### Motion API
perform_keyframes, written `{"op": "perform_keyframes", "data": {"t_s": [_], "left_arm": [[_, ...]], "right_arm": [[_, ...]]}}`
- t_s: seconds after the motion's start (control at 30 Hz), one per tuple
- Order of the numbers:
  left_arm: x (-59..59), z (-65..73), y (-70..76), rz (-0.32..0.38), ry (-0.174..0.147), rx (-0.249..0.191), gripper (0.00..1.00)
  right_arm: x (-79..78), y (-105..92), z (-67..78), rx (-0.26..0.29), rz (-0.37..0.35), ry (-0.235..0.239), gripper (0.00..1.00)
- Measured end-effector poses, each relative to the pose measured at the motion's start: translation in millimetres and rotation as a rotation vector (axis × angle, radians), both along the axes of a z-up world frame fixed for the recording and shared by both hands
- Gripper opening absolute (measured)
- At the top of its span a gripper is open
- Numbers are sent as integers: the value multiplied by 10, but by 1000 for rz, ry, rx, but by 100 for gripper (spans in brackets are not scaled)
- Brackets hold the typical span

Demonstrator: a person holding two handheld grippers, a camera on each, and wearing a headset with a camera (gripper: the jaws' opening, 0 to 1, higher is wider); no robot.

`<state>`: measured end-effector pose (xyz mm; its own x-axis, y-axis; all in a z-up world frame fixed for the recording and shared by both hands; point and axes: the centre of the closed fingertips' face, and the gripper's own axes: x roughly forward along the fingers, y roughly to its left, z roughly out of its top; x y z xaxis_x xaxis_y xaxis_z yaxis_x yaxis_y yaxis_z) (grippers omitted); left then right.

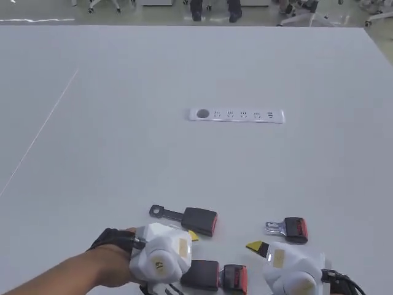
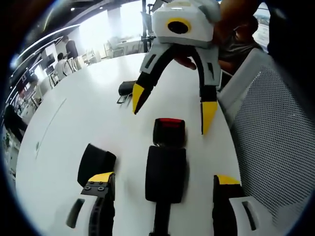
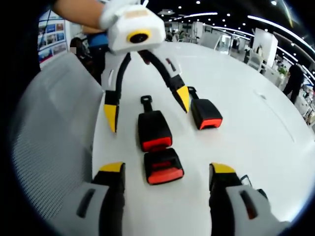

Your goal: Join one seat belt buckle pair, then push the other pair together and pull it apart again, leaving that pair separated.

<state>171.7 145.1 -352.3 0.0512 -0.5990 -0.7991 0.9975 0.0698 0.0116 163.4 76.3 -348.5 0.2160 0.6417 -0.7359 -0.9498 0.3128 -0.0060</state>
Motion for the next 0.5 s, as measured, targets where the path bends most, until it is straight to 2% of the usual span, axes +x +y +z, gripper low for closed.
{"op": "perform_keyframes", "data": {"t_s": [0.03,0.13,0.17,0.3,0.4,0.5], "left_arm": [[32,23,13,10,-8,-5,84],[112,91,58,53,1,-26,76],[152,101,86,57,-10,-28,75],[267,122,174,58,-26,-19,82],[370,151,232,62,-39,-11,83],[483,195,273,70,-48,-6,83]], "right_arm": [[10,-14,9,2,-6,-2,72],[48,-63,49,10,-9,-10,73],[70,-87,54,18,-11,-8,73],[171,-224,61,6,-11,-15,74],[285,-342,90,5,-22,-11,74],[409,-416,160,60,-60,23,75]]}}
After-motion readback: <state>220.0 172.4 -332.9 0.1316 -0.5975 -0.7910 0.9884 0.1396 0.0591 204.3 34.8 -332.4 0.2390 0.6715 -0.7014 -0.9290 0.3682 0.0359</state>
